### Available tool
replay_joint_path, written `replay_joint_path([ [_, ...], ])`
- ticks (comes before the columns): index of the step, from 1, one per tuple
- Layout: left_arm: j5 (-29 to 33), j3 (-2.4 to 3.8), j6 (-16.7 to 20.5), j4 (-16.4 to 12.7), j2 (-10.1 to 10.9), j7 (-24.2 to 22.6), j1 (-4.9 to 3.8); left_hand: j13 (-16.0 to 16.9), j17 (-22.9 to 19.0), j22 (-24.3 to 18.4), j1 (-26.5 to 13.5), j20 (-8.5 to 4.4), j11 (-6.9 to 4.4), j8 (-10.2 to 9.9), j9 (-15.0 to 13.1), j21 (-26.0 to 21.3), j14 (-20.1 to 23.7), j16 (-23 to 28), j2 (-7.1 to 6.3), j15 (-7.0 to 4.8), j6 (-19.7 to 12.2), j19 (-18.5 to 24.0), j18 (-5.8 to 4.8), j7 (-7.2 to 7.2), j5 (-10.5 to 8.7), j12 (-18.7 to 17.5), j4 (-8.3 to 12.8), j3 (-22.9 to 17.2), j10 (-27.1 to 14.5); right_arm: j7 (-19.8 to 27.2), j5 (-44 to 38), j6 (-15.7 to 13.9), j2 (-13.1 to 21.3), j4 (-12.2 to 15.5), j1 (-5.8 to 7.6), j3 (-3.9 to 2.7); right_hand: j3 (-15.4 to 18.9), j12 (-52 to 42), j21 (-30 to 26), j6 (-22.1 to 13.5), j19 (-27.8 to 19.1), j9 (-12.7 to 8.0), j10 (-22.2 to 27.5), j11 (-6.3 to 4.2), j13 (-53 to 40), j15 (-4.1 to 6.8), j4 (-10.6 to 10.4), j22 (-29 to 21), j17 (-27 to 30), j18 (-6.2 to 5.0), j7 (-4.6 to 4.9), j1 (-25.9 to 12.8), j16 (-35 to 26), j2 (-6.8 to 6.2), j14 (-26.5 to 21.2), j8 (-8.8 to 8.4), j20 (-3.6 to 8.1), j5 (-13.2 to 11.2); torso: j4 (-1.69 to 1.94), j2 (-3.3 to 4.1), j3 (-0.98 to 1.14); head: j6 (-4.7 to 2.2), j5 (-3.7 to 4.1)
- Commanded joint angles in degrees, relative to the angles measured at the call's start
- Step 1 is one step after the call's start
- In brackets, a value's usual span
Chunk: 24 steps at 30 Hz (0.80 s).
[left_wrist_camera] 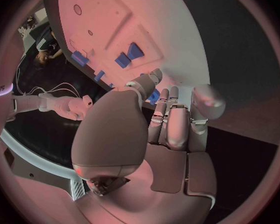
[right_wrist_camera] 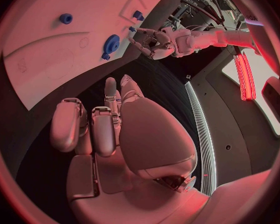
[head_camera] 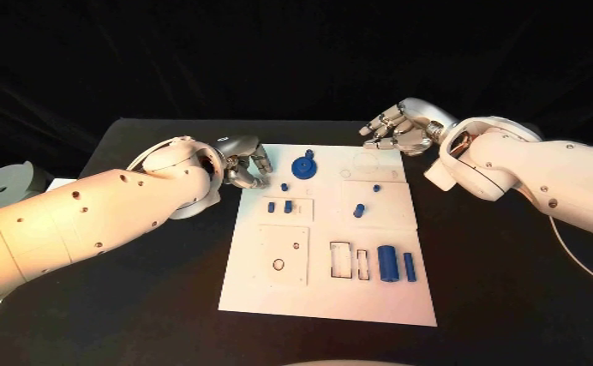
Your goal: Assemble the parts on the task board
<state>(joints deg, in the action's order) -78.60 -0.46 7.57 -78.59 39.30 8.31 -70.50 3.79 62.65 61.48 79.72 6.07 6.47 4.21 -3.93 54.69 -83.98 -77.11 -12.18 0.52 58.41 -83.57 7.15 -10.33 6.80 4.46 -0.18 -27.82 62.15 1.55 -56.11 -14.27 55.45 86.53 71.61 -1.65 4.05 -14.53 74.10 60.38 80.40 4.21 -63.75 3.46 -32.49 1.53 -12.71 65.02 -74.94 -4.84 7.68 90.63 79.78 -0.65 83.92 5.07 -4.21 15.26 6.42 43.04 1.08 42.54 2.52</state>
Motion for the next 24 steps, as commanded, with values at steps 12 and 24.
replay_joint_path([
  [12,85.6,-0.75,9.7,-6.9,7.9,-27.6,0.46,1.3,-18.6,-14.8,-3.0,-0.33,-1.69,1.5,0.0,-20.7,8.4,10.8,3.71,-0.51,3.1,9.0,3.16,1.06,0.06,5.8,-3.4,-0.2,7.0,-11.7,-44.1,6.3,1.4,6.7,-1.69,-0.01,-7.2,8.6,-0.5,4.6,0.1,-0.2,-3.8,-0.82,16.7,0.38,-2.5,-0.3,-3.1,-0.38,-1.71,2.0,-1.3,-3.97,3.7,-0.92,0.13,-7.5,-0.03,0.04,-0.04,-0.8,2.33],
  [24,92.4,-0.9,7.2,-9.9,11.0,-31.0,1.08,1.7,-19.3,-15.8,-3.7,-0.43,-1.86,1.6,0.0,-22.0,8.8,10.8,3.83,-0.6,2.9,9.3,3.31,1.2,0.07,7.0,-3.7,1.4,7.1,-15.3,-51.9,10.3,1.7,9.6,-2.85,-0.02,-9.7,10.3,-1.8,4.6,-0.3,-0.3,-3.3,-0.78,21.0,0.99,-3.8,-1.9,-1.3,-0.65,-1.98,-0.3,-3.0,-6.3,3.4,-1.36,0.64,-8.6,-0.06,0.1,-0.07,-0.88,2.69],
])
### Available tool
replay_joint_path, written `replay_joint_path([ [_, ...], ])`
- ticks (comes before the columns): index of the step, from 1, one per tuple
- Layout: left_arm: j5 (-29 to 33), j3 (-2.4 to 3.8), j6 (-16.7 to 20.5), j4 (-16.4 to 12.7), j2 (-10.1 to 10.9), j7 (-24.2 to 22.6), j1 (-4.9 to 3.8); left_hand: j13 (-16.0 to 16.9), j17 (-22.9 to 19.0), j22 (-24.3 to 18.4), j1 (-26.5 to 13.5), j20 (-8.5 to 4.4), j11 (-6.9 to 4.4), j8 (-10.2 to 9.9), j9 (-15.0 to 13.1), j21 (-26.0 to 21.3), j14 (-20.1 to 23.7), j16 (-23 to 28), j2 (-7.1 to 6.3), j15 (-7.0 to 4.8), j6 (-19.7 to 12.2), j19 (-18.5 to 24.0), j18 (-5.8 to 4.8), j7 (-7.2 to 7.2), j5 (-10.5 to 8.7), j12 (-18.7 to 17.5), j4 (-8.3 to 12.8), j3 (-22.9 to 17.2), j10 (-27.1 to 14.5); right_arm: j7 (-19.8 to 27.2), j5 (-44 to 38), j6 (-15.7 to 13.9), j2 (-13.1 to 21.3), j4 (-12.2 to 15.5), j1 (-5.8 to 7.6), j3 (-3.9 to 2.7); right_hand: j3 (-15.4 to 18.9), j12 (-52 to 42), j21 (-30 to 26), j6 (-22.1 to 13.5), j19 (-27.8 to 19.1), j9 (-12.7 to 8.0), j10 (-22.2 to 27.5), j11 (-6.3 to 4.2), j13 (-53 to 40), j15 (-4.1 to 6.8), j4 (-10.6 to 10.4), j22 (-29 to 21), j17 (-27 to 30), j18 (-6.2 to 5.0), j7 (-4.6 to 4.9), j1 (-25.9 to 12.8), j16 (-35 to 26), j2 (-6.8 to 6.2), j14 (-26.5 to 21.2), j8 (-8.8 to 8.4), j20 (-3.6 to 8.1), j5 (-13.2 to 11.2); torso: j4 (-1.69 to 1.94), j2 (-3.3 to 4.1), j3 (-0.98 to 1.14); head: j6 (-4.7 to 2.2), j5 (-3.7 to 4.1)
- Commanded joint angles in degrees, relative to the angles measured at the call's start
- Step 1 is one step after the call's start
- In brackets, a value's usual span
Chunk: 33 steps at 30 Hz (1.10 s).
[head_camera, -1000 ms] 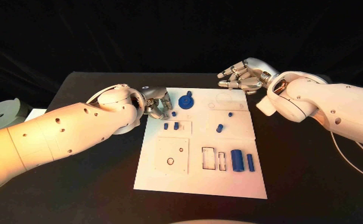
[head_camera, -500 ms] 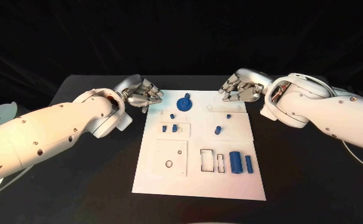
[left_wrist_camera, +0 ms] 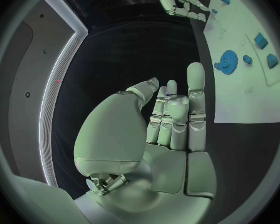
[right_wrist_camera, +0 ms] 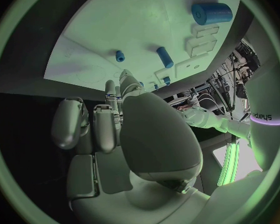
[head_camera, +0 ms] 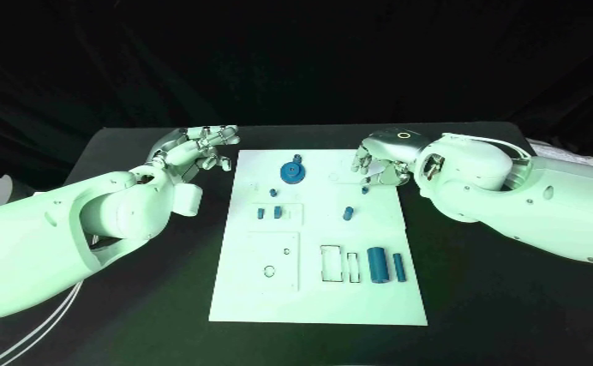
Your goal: Assemble the parts on the task board
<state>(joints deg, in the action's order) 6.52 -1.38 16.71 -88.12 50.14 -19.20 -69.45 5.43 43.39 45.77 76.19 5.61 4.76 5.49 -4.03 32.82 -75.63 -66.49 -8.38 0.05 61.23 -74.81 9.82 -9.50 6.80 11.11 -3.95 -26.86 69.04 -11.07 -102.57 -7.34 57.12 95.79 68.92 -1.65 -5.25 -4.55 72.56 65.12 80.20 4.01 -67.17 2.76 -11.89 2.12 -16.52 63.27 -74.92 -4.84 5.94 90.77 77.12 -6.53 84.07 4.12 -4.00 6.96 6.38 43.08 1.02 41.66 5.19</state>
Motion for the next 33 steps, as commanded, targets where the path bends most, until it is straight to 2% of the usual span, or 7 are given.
replay_joint_path([
  [1,7.3,0.01,-2.0,-0.4,0.3,-3.5,0.04,0.1,-0.2,-0.1,-0.1,0.01,-0.17,0.3,0.1,-0.2,0.5,0.2,0.02,-0.14,0.1,0.5,0.64,0.39,0.08,0.5,0.1,0.6,0.2,-2.8,-5.6,3.6,0.0,0.4,-0.2,-0.02,-0.5,0.3,-0.4,-0.1,-0.1,-0.1,0.1,-0.08,0.5,0.4,0.0,-0.3,-1.3,-0.66,-0.25,-0.6,-0.4,-0.49,3.3,-0.41,0.44,-0.3,-0.04,0.05,0.0,-0.01,0.01],
  [13,7.6,-0.01,-1.8,-0.7,0.7,-3.7,0.08,0.2,-0.5,-0.2,0.3,-0.05,-0.22,0.4,0.1,-0.4,0.7,0.3,0.1,-0.2,0.1,0.5,0.64,0.42,0.13,0.9,0.5,0.9,-0.1,-3.3,-6.0,6.3,0.4,1.2,-0.86,-0.01,-1.5,0.6,-0.9,0.2,-0.3,0.0,0.2,-0.09,2.3,0.56,0.1,-0.9,-0.5,-0.75,-0.36,-2.0,-1.2,-1.05,3.2,-0.29,0.58,-0.5,0.06,0.05,0.03,0.08,0.11],
  [19,7.5,-0.01,-1.6,-0.6,0.9,-3.7,0.08,0.3,-0.7,-0.3,0.5,-0.08,-0.21,0.4,0.1,-0.5,0.8,0.3,0.12,-0.21,0.0,0.5,0.63,0.4,0.15,1.1,0.7,1.1,-0.2,-2.9,-5.7,6.4,0.4,1.6,-1.68,0.0,-2.2,0.5,-1.0,0.5,-0.2,0.0,0.0,-0.2,2.9,0.65,0.2,-1.0,-0.3,-0.77,-0.46,-2.0,-1.3,-0.98,3.2,-0.25,0.65,-0.5,-0.11,0.01,0.04,0.03,-0.1],
  [21,7.5,-0.01,-1.6,-0.6,0.9,-3.6,0.08,0.3,-0.7,-0.3,0.6,-0.08,-0.2,0.4,0.1,-0.5,0.8,0.2,0.13,-0.21,-0.1,0.5,0.62,0.38,0.16,1.2,0.8,1.1,-0.3,-2.7,-5.6,6.3,0.3,1.6,-1.83,0.0,-2.6,0.5,-1.1,0.5,-0.2,0.0,-0.1,-0.24,3.3,0.67,0.3,-1.1,-0.2,-0.78,-0.48,-1.9,-1.4,-0.93,3.2,-0.25,0.69,-0.5,0.0,0.03,0.07,0.03,-0.07],
  [27,7.0,-0.02,-1.6,-0.5,0.9,-3.4,0.09,0.3,-0.9,-0.3,0.7,-0.09,-0.18,0.4,0.1,-0.5,0.8,0.3,0.14,-0.2,-0.1,0.5,0.62,0.35,0.17,1.3,0.9,1.2,-0.4,-2.3,-5.2,6.1,0.0,1.5,-2.08,0.0,-4.8,0.6,-1.2,1.0,-0.1,0.1,-0.6,-0.28,4.4,0.84,0.6,-1.1,-0.2,-0.76,-0.54,-1.2,-1.4,-0.39,3.3,-0.24,0.83,-0.8,0.03,0.04,0.04,0.04,-0.06],
  [33,6.9,-0.02,-1.5,-0.4,0.9,-3.1,0.09,0.4,-1.0,-0.4,0.9,-0.08,-0.13,0.3,0.1,-0.6,0.9,0.2,0.2,-0.17,-0.3,0.4,0.6,0.28,0.2,1.4,1.0,1.3,-0.7,-1.8,-4.7,6.1,-0.2,1.3,-2.27,0.0,-8.6,0.6,-1.2,1.6,0.1,0.1,-1.3,-0.37,6.0,0.99,1.0,-1.1,-0.1,-0.73,-0.59,-0.2,-1.4,0.27,3.3,-0.19,1.0,-2.9,-0.02,0.05,0.03,0.08,-0.15],
])
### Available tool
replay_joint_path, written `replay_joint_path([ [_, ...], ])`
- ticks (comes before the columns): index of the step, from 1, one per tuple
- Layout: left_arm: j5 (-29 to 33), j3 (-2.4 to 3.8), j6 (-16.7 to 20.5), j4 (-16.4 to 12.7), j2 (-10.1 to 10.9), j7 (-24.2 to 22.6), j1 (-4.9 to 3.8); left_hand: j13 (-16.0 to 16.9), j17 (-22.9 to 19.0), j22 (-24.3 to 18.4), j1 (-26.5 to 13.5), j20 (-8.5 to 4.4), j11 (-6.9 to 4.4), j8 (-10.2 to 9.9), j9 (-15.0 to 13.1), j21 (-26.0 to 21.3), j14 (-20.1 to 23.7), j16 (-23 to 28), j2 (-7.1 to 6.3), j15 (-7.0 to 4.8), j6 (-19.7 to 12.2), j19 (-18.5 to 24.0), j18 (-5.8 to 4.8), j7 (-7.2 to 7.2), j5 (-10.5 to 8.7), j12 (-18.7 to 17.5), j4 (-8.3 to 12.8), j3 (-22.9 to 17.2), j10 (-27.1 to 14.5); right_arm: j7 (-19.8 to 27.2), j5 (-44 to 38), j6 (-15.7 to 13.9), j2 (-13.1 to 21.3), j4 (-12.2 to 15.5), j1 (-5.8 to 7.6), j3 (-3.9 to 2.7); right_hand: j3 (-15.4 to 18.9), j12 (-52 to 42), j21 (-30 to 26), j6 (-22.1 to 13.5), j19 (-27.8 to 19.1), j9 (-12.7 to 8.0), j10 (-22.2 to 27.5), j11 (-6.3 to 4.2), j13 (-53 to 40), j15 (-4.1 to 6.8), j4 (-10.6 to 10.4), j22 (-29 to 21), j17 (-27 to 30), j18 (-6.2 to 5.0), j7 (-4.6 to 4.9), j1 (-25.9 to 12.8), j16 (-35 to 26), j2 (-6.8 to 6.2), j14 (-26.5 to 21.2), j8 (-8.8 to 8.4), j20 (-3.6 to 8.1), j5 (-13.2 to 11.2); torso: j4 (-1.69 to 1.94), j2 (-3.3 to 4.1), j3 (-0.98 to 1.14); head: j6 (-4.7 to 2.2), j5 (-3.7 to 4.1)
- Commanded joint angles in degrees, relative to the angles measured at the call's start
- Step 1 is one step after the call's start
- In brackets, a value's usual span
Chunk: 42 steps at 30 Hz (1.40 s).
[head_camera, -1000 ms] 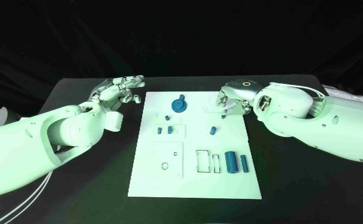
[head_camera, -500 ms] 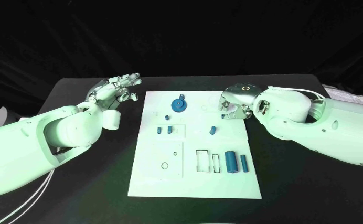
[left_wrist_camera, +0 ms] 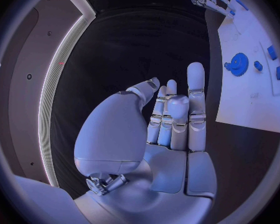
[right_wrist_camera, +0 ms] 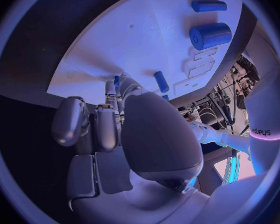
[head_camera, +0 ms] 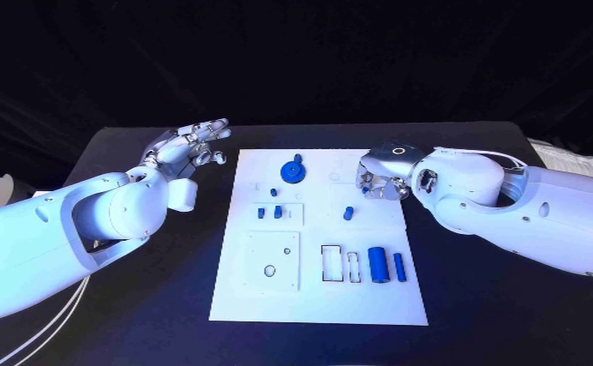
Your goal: Assemble the parts on the task board
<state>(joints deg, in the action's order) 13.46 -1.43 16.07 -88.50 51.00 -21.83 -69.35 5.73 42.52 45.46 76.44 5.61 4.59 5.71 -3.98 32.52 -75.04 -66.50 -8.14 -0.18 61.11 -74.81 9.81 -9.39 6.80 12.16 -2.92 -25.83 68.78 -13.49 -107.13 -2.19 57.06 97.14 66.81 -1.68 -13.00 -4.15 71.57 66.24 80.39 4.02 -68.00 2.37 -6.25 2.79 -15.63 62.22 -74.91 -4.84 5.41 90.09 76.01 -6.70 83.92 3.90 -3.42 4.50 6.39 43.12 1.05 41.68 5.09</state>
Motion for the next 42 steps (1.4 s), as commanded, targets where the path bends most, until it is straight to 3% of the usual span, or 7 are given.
replay_joint_path([
  [1,-0.1,0.03,-0.8,0.0,0.0,-0.4,-0.01,0.1,-0.1,-0.1,0.7,-0.09,0.04,0.1,0.1,-0.3,0.3,0.3,-0.05,0.06,-0.2,0.4,0.61,0.17,0.2,0.4,0.0,0.3,-0.4,0.7,0.0,1.0,-0.2,-0.1,-0.18,0.03,-1.5,0.2,-0.3,0.6,0.0,0.1,-0.6,0.0,0.5,0.35,0.2,0.0,-0.1,-0.73,-0.07,0.6,-0.3,0.59,3.5,0.05,0.44,-0.8,-0.02,0.02,0.01,0.08,-0.07],
  [9,-0.2,0.03,-0.7,0.0,0.0,-0.1,-0.01,0.1,-0.2,-0.1,1.0,-0.08,0.1,0.1,0.1,-0.4,0.4,0.2,0.06,0.09,-0.4,0.4,0.59,0.09,0.27,0.6,0.2,0.4,-0.8,1.1,0.5,3.0,-0.6,-1.0,-0.38,0.03,-6.4,0.2,-0.2,1.7,0.1,0.3,-1.8,-0.2,1.9,0.61,2.0,0.1,-0.1,-0.69,-0.11,1.2,-0.1,1.26,3.5,0.22,0.69,-1.5,0.02,0.02,0.02,0.26,-0.13],
  [24,-0.7,0.02,-0.9,0.0,0.0,0.5,-0.01,0.2,-0.6,-0.2,1.3,-0.05,0.23,0.0,0.1,-0.5,0.5,0.3,0.14,0.17,-0.8,0.4,0.57,-0.06,0.36,0.8,0.5,0.5,-1.2,-1.1,0.3,8.0,-1.1,-2.0,-0.5,0.04,-9.7,0.5,-0.4,1.8,0.1,0.3,-1.7,-0.26,2.7,0.72,3.8,0.1,0.1,-0.69,-0.15,-0.5,-0.2,-0.36,3.5,0.01,0.82,-1.6,0.0,-0.04,-0.01,0.6,0.14],
  [27,-0.9,0.01,-0.9,-0.1,0.0,0.6,-0.01,0.2,-0.7,-0.2,1.3,-0.03,0.27,0.0,0.1,-0.6,0.6,0.3,0.16,0.2,-0.9,0.4,0.56,-0.1,0.37,0.9,0.6,0.5,-1.4,-1.0,0.3,6.9,-1.3,-2.0,-0.5,0.04,-10.4,0.5,-0.4,1.9,0.1,0.4,-1.7,-0.27,2.7,0.73,4.2,0.1,0.1,-0.69,-0.15,-0.7,-0.2,-0.44,3.5,0.02,0.84,-1.6,0.05,-0.01,-0.02,0.66,0.23],
  [34,-1.1,-0.01,-0.9,-0.1,0.1,0.7,-0.01,0.2,-0.8,-0.2,1.4,-0.01,0.3,0.0,0.1,-0.6,0.7,0.3,0.23,0.23,-1.0,0.4,0.55,-0.13,0.41,0.9,0.6,0.5,-1.5,-0.8,0.6,-0.1,-1.3,-1.9,-0.48,0.03,-12.6,0.3,-0.1,2.6,0.5,0.6,-2.8,-0.06,2.6,0.52,5.5,0.6,0.1,-0.58,0.2,-1.7,-0.1,-0.2,3.5,0.25,0.74,-1.7,0.07,0.0,-0.03,0.75,0.24],
  [42,-1.2,-0.03,-0.7,-0.1,0.2,0.7,-0.01,0.2,-0.9,-0.3,1.5,0.0,0.32,0.0,0.1,-0.6,0.7,0.3,0.33,0.25,-1.0,0.4,0.55,-0.15,0.46,1.0,0.7,0.5,-1.6,-0.3,2.4,-3.5,-0.9,-1.4,-0.27,-0.05,-13.8,0.3,0.1,2.8,0.6,0.6,-3.1,-0.01,2.6,0.51,6.4,0.7,0.1,-0.56,0.3,-2.0,-0.1,-0.14,3.6,0.25,0.72,-1.6,-0.01,-0.01,0.0,0.76,0.28],
])
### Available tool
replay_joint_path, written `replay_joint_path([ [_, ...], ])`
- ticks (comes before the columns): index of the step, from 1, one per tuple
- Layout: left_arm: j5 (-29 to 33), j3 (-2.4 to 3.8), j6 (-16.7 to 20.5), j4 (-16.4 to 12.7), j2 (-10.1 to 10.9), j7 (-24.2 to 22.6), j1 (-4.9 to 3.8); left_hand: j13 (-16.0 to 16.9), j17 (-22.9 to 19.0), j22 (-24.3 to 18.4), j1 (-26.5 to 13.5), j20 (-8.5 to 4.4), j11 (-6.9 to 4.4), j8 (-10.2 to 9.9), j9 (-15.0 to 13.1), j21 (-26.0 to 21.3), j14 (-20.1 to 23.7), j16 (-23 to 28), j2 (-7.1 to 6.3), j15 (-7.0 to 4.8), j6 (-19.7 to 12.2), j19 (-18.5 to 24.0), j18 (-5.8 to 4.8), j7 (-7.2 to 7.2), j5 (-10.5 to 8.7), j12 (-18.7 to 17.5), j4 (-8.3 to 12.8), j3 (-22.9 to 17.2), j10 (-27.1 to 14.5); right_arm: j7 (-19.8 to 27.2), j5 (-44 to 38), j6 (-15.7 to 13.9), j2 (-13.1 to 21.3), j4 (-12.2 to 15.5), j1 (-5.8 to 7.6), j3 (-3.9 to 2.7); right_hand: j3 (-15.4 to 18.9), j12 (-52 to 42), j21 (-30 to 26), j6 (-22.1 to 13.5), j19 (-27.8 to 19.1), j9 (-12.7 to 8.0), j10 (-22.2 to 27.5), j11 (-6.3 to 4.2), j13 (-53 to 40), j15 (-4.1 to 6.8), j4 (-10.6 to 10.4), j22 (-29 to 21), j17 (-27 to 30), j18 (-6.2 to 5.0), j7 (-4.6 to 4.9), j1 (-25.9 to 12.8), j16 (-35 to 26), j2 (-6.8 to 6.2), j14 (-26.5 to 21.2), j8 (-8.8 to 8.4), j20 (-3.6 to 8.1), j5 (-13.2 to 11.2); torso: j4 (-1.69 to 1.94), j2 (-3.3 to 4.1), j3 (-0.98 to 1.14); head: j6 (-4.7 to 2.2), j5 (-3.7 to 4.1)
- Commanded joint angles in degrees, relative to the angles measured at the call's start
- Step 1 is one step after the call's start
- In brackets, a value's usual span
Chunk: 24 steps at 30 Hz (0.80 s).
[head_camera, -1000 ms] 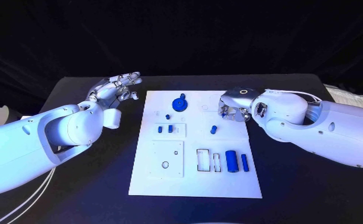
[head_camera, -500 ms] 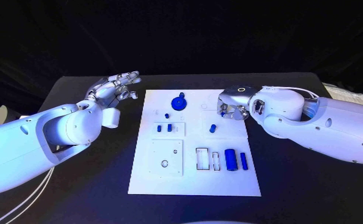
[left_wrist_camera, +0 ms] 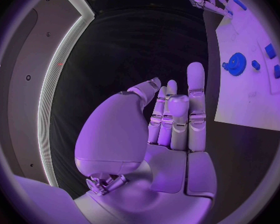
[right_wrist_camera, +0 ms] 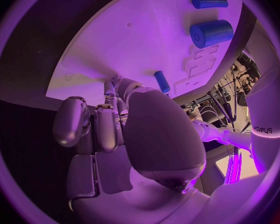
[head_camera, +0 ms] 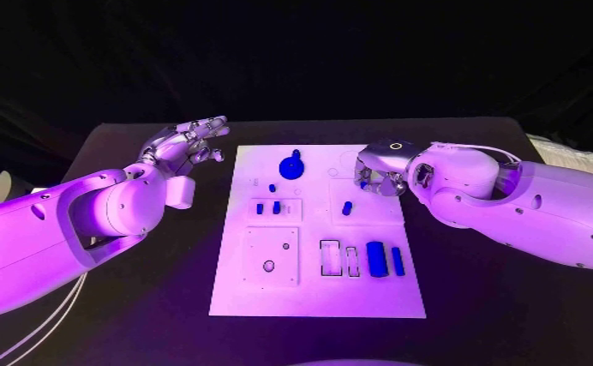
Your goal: Assemble the parts on the task board
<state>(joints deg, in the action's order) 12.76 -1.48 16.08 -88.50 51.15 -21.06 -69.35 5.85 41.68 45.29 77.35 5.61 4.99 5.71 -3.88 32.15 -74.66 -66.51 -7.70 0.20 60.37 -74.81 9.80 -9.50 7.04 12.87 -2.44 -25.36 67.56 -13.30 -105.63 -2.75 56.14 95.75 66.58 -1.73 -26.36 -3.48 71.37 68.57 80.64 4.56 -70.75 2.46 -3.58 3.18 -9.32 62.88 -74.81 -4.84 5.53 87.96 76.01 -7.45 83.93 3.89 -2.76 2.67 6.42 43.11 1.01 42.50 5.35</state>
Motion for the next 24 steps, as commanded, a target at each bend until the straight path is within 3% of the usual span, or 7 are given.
replay_joint_path([
  [1,-0.5,0.02,-0.7,-0.1,0.1,-0.1,-0.02,0.1,-0.1,-0.1,0.6,0.0,-0.08,0.0,0.1,-0.3,0.4,0.3,-0.12,-0.13,-0.3,0.4,0.56,-0.04,0.22,0.3,0.2,0.0,-0.4,-0.5,1.0,-3.2,0.1,0.1,0.0,-0.03,-0.4,-0.4,0.3,0.4,0.3,0.1,-0.4,-0.1,-0.1,0.11,0.1,0.1,0.0,-0.56,0.18,0.1,-0.1,0.61,3.6,0.26,0.07,0.2,-0.05,0.0,0.04,-0.07,0.02],
  [17,-0.5,0.0,-0.7,-0.1,0.1,-0.1,-0.01,0.1,-0.1,-0.1,0.6,0.01,-0.06,0.0,0.0,-0.3,0.4,0.3,-0.06,-0.12,-0.3,0.4,0.56,-0.06,0.25,0.4,0.2,0.0,-0.5,-0.7,2.1,-4.5,1.1,0.8,1.33,-0.34,-0.9,-0.3,0.4,0.6,0.4,0.2,-0.7,-0.03,-0.1,0.06,0.5,0.2,0.0,-0.54,0.25,-0.5,0.0,0.31,3.6,0.31,0.04,0.2,-0.06,0.04,0.06,-0.31,0.18],
  [24,-0.5,-0.01,-0.6,-0.1,0.2,-0.2,-0.01,0.1,-0.1,-0.1,0.6,0.01,-0.06,0.0,0.0,-0.3,0.4,0.3,-0.06,-0.12,-0.3,0.4,0.56,-0.06,0.25,0.4,0.2,0.0,-0.5,-0.5,2.6,-5.0,1.6,2.9,1.43,-0.38,-1.0,-0.3,0.4,0.7,0.4,0.2,-0.7,-0.02,-0.1,0.07,0.7,0.3,0.0,-0.54,0.26,-0.6,0.1,0.21,3.6,0.3,0.04,0.2,-0.08,0.03,0.06,-0.27,0.09],
])
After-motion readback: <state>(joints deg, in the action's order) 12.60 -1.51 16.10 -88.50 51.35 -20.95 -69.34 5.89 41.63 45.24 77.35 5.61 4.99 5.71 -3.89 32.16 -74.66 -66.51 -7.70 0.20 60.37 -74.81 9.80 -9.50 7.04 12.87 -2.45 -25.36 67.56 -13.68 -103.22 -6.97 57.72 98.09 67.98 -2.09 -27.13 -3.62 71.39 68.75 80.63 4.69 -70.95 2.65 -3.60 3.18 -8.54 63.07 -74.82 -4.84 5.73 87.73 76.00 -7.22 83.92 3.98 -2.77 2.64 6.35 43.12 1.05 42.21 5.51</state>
